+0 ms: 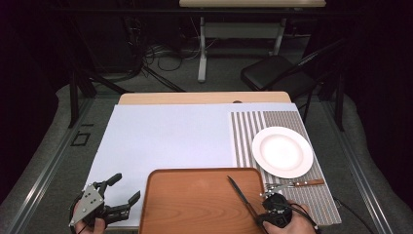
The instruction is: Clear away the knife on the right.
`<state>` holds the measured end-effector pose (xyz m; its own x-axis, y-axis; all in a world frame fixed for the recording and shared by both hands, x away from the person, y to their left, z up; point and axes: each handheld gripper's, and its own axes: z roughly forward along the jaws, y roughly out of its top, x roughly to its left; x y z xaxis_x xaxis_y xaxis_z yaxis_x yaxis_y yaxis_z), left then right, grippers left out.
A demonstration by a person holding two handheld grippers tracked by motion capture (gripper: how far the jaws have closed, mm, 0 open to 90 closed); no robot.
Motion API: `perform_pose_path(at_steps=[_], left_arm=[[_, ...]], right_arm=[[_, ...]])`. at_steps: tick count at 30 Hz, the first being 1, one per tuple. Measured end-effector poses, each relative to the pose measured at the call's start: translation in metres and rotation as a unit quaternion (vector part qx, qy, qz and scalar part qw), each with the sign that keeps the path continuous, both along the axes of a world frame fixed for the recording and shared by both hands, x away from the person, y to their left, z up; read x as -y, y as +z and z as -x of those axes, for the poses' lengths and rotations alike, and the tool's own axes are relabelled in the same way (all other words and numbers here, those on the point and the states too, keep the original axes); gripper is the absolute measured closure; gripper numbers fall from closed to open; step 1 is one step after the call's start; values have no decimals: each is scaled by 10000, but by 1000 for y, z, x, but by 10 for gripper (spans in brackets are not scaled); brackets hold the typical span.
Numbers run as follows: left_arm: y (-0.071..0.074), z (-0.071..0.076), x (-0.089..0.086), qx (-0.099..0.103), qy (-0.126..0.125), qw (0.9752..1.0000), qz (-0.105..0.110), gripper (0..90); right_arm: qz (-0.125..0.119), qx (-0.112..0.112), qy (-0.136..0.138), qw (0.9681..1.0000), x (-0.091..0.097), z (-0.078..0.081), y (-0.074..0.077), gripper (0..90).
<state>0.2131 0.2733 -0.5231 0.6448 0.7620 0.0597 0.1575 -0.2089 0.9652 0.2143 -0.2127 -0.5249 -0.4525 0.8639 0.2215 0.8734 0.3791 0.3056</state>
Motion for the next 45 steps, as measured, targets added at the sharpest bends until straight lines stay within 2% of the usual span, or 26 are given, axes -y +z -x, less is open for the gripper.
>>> perform_pose_path(at_steps=[1,2,3,5,6,8,9,10,11,12,13,14,16,17,18,19,20,22,26,27,28,31,40,41,44,45], left_arm=[[0,0,0,5,-1,10000,-4,157],[0,0,0,7,1,10000,4,157],[0,0,0,8,2,10000,5,157],[0,0,-1,8,3,10000,-5,157],[0,0,-1,9,5,10000,2,157],[0,0,-1,18,2,10000,7,157],[0,0,-1,24,1,10000,-4,157],[0,0,-1,28,3,10000,-8,157],[0,0,-1,24,-1,10000,-10,157],[1,0,0,26,0,10000,-9,157],[1,0,0,29,-2,10000,-3,157],[1,0,0,34,4,10000,-4,157],[0,0,0,22,4,10000,-15,157],[0,0,0,18,-2,10000,-17,157],[0,0,0,9,3,10000,-26,157],[0,0,0,-8,2,10000,-21,157],[0,0,0,-3,12,10000,-18,157],[0,0,0,-9,4,10000,-19,157],[0,0,-1,-10,4,10000,-23,157],[0,0,-1,-8,4,10000,-25,157],[0,0,0,-10,6,10000,-26,157],[0,0,0,-4,10,10000,-45,157],[0,1,-1,3,35,10000,-27,157],[0,1,-1,4,33,10000,-27,157],[0,1,-1,5,31,10000,-35,157],[0,1,-1,5,31,10000,-34,157]], right_arm=[[-312,280,-109,9991,-1,1,-6,752],[156,-85,194,9997,2,-1,3,746],[156,-85,194,9997,2,-1,3,746],[-231,229,33,9995,-1,1,-2,716],[-284,274,40,9992,-1,1,-1,704],[-230,257,166,9993,0,3,5,700],[-463,499,82,9976,-1,3,3,701],[-463,499,82,9976,-1,3,3,701],[-496,634,125,9967,-2,3,4,701],[-351,604,244,9973,-2,2,8,705],[-335,720,456,9958,-4,-1,11,727],[-335,720,456,9958,-4,-1,11,727],[-634,937,622,9916,-7,-8,9,777],[-634,937,622,9916,-7,-8,9,777],[-683,1076,663,9896,-8,-10,8,803],[-638,1086,714,9895,-8,-12,8,829],[-761,1127,760,9878,-10,-16,6,871],[-819,1134,810,9868,-12,-19,5,900],[-855,1152,954,9851,-20,-27,-3,900],[-922,1207,919,9841,-22,-27,-6,900],[-867,1128,991,9849,-23,-28,-6,900],[-858,1126,991,9850,-26,-31,-11,900],[-924,1106,747,9867,-19,-35,-18,900],[-848,1091,718,9878,-16,-35,-17,900],[-852,1142,631,9878,-14,-34,-17,900],[-786,1087,623,9890,-12,-34,-16,900]])
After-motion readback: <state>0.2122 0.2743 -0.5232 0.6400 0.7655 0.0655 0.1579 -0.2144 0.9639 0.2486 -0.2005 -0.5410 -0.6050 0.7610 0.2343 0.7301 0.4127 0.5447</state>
